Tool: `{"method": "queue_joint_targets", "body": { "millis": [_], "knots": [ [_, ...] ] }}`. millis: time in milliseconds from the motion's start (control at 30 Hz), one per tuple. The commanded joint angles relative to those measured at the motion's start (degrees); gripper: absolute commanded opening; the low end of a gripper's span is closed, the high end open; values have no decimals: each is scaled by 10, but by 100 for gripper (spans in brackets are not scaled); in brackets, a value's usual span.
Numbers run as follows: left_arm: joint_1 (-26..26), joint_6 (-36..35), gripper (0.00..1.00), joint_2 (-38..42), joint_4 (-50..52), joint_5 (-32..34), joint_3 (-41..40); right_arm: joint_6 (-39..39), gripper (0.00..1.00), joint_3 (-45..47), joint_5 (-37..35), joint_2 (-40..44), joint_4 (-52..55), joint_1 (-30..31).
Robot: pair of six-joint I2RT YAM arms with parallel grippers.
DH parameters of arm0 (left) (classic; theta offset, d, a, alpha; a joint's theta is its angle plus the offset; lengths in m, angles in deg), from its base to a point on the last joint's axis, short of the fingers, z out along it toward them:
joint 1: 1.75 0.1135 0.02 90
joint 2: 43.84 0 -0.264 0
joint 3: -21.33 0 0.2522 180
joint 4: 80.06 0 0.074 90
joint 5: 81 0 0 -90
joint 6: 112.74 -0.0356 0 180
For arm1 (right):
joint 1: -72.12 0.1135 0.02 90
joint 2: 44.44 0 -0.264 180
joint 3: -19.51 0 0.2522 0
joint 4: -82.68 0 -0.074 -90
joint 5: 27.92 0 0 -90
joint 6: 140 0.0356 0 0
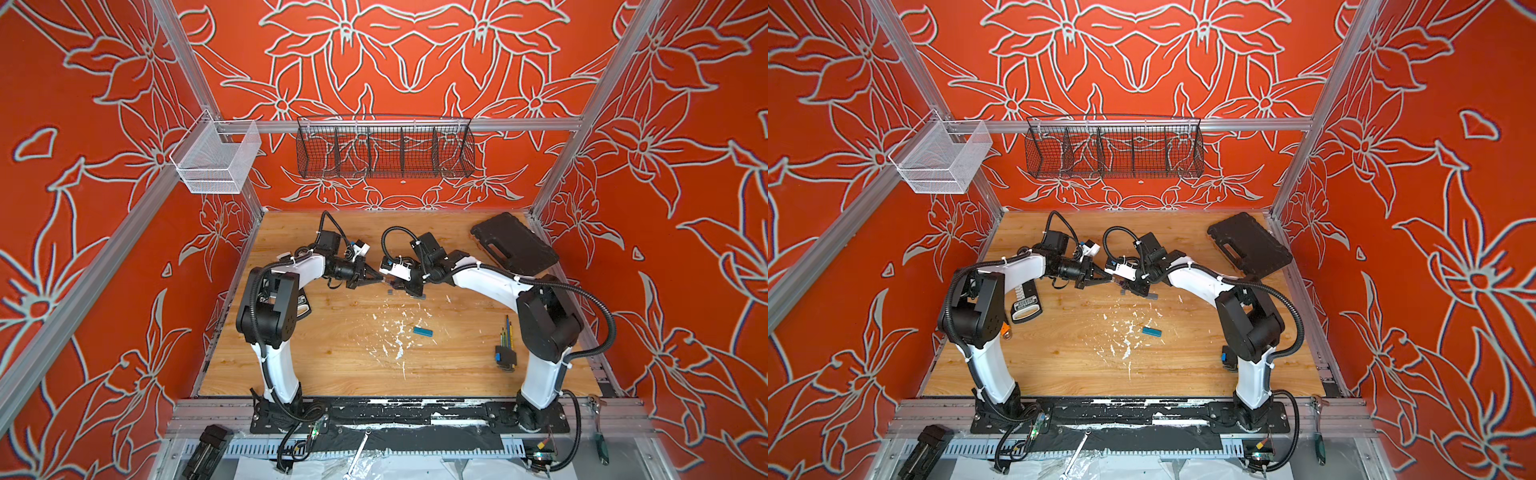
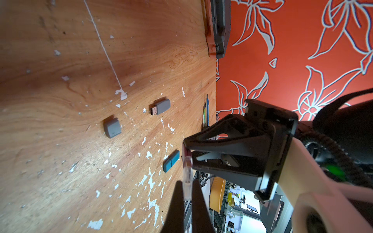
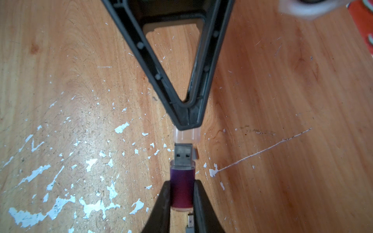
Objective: Close the usb drive cover
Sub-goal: Close the cover of the USB drive.
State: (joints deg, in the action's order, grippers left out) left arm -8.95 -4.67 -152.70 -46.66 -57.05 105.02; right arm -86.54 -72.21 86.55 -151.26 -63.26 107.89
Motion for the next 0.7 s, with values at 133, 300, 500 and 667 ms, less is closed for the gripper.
{"method": "queue_joint_targets", "body": {
  "millis": [133, 300, 500, 667],
  "knots": [
    [-11, 10, 0, 10, -19, -1, -7, 11, 13, -20, 8, -15, 3, 4],
    [-12, 6, 0, 7, -12, -4, -2, 14, 13, -23, 5, -18, 2, 4],
    [-12, -14, 0, 6, 14, 1, 4, 14, 12, -18, -6, -14, -3, 4],
    [-12, -11, 0, 9, 8, 11, 4, 14, 12, -12, -8, -9, -3, 4]
  ]
}}
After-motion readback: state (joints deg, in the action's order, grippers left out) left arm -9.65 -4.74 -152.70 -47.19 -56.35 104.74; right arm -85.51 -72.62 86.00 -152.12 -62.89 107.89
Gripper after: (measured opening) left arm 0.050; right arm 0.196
